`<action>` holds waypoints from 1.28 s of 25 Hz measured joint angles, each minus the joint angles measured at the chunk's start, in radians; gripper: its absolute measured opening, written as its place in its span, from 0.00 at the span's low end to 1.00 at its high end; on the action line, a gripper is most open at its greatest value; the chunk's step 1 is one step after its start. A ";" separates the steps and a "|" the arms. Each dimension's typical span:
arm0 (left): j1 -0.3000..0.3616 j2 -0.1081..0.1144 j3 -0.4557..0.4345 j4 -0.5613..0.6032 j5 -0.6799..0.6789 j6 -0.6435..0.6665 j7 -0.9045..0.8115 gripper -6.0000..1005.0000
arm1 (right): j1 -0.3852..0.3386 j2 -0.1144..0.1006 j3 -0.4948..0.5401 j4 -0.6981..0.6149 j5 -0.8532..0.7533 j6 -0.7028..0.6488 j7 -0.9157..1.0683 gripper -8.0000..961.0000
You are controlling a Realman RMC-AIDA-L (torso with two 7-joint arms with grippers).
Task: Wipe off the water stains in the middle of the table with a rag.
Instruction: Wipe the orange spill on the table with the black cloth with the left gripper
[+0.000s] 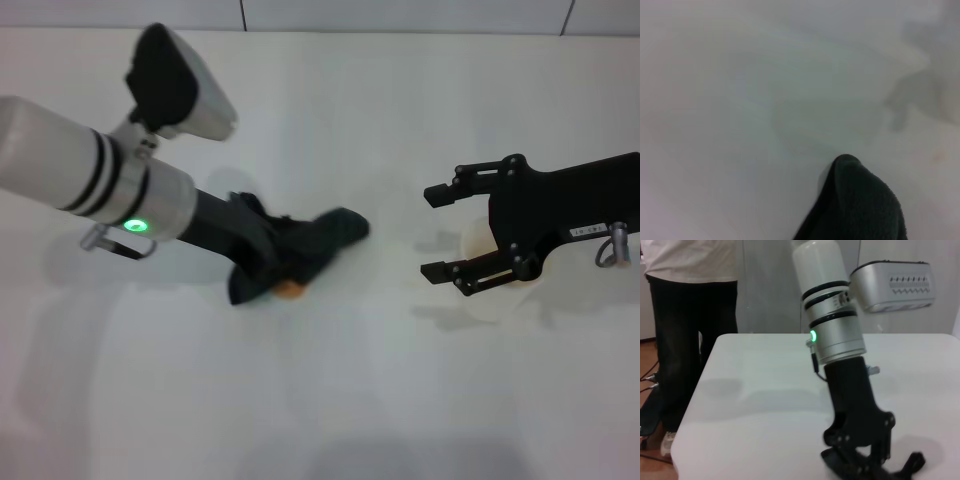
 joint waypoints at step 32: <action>0.116 0.005 0.040 0.167 0.070 -0.033 -0.154 0.10 | -0.004 0.000 -0.004 0.004 0.000 0.019 -0.011 0.86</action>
